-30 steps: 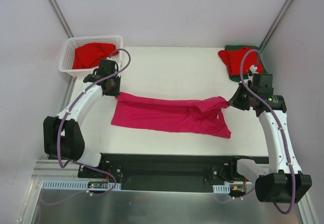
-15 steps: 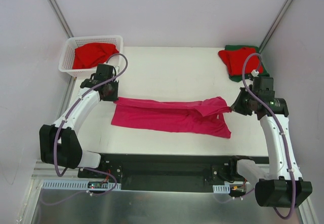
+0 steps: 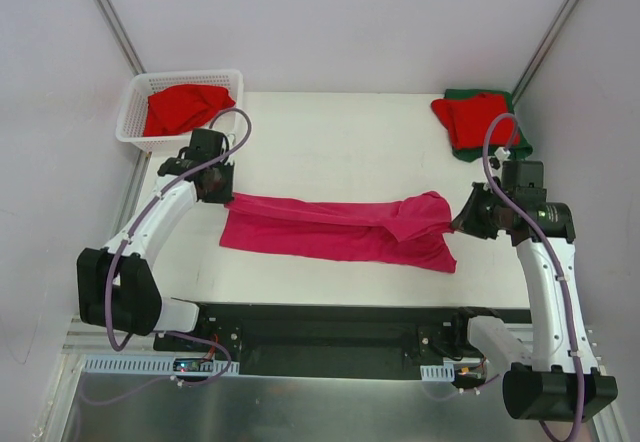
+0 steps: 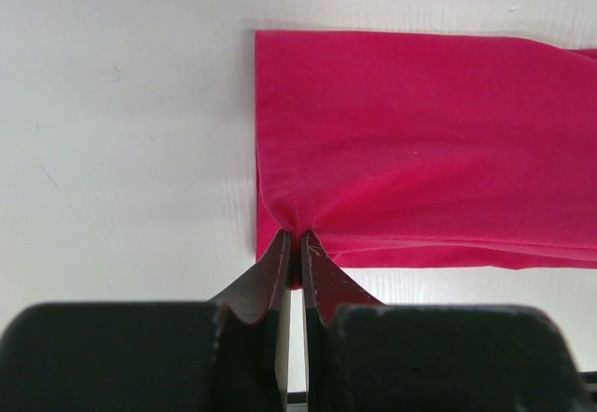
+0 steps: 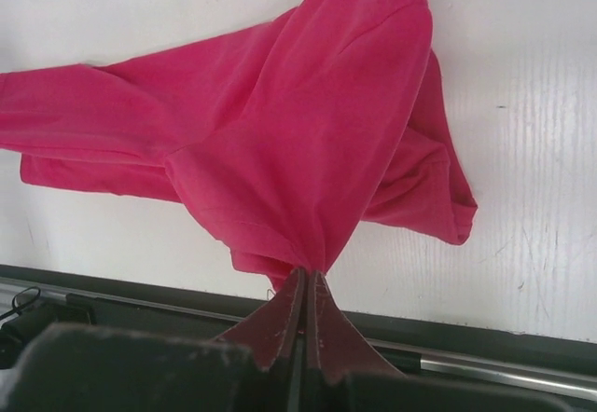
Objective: Fold and stack the t-shirts
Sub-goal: Fold the other side of the tshirt into a rectangle
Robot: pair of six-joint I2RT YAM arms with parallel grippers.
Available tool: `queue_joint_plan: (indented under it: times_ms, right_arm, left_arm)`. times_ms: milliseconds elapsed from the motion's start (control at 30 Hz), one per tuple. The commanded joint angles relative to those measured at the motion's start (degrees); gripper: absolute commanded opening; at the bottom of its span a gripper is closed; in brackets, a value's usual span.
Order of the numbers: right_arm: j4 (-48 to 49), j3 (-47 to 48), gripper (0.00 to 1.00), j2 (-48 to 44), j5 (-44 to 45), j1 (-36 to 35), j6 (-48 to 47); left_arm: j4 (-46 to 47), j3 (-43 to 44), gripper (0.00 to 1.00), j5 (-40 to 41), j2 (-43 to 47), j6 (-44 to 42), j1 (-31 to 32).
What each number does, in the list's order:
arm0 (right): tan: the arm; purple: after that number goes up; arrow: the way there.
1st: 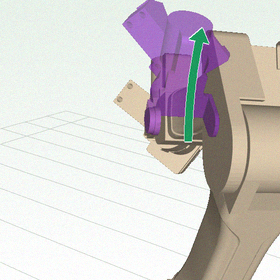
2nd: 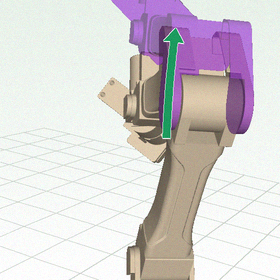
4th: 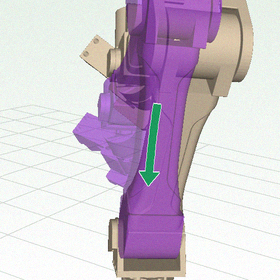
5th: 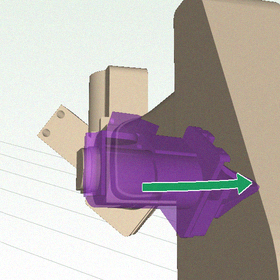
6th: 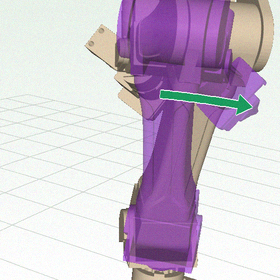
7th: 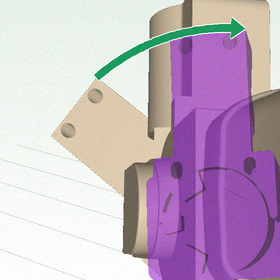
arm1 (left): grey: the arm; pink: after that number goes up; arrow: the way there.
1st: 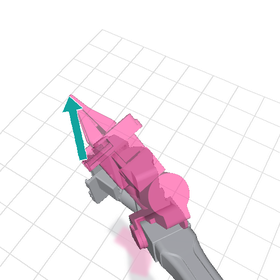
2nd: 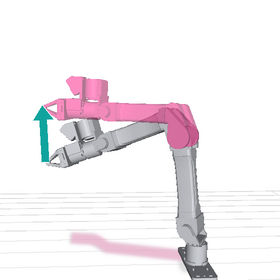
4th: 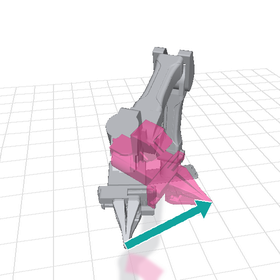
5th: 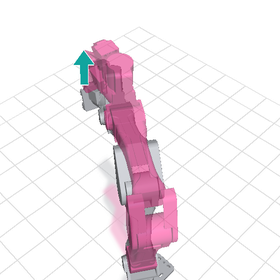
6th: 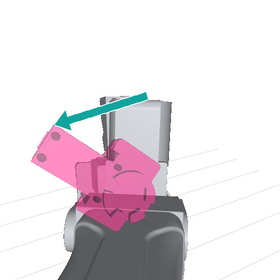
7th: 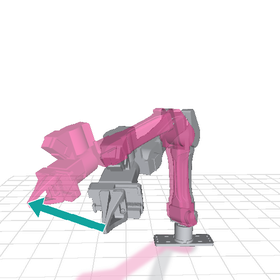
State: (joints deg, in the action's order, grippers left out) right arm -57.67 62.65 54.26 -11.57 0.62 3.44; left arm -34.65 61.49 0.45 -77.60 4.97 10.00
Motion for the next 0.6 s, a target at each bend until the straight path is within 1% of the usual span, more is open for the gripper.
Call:
queue_joint_plan:
  times_ms: [0, 33, 267, 333, 567]
  right_arm:
    - [-4.38, 0.19, 0.01, -0.91, -3.01, -0.45, -1.42]
    - [-4.73, 0.28, 0.01, -0.82, -3.36, -0.45, -1.59]
    - [-7.1, -0.42, 0.01, 0.14, -5.12, -0.54, -2.56]
    - [-6.84, -1.21, 0.01, 0.23, -4.95, -1.76, -2.39]
    - [-4.74, -5.61, 0.01, -0.12, -4.69, -2.82, -0.55]
  left_arm:
    - [-1.64, 1.26, 0.0, -0.36, -1.58, -0.14, -0.68]
    - [-1.82, 1.35, 0.0, -1.58, -2.11, -0.31, -0.77]
    - [-2.87, 2.14, 0.0, -2.91, -4.57, -0.49, -0.51]
    - [-3.31, 2.4, 0.0, -2.91, -5.36, -0.4, -0.59]
    - [-4.63, 2.66, 0.0, -2.82, -6.77, -0.14, -0.51]
